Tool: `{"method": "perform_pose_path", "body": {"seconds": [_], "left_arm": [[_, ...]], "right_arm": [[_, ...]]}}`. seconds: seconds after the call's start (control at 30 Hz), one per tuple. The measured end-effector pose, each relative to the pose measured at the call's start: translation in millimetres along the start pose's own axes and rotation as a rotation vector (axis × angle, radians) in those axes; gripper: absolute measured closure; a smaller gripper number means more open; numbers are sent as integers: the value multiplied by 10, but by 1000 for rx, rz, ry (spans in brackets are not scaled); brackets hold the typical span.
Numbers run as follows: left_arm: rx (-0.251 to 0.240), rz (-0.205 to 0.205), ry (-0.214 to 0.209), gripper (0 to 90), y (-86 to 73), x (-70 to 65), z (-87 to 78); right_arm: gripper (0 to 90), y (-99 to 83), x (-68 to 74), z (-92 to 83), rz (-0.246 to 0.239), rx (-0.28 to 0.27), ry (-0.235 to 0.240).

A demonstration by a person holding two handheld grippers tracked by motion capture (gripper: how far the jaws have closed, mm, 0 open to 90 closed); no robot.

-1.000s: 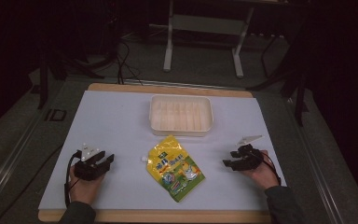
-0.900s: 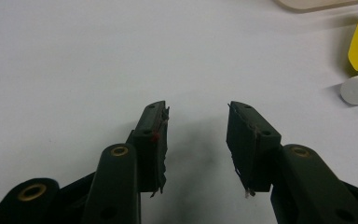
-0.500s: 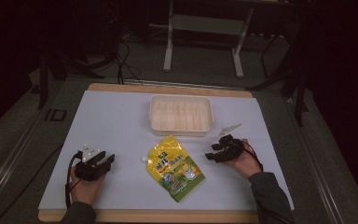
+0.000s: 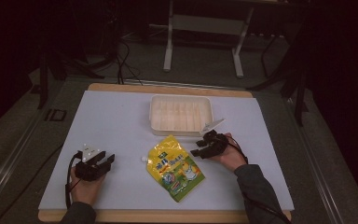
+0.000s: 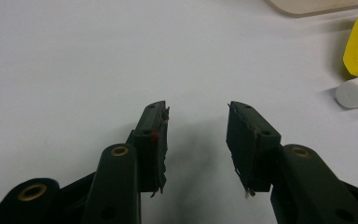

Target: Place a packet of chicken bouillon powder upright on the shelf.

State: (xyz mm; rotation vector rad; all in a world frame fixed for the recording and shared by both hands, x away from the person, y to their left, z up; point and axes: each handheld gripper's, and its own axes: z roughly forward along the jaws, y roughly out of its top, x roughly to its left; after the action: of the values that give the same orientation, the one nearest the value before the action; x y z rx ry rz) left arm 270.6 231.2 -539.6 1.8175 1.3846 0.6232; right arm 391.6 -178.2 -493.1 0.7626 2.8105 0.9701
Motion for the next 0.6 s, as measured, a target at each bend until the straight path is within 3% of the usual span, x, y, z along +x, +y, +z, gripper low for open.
{"method": "perform_pose_path", "body": {"seconds": [0.17,0.4,0.6], "left_arm": [[3,8,2,576,2,-9,0],[2,12,4,574,2,-16,2],[1,18,5,573,2,-19,1]], "right_arm": [[469,117,20,76,-7,2,14],[463,195,8,251,26,-24,68],[459,315,47,409,27,-26,80]]}}
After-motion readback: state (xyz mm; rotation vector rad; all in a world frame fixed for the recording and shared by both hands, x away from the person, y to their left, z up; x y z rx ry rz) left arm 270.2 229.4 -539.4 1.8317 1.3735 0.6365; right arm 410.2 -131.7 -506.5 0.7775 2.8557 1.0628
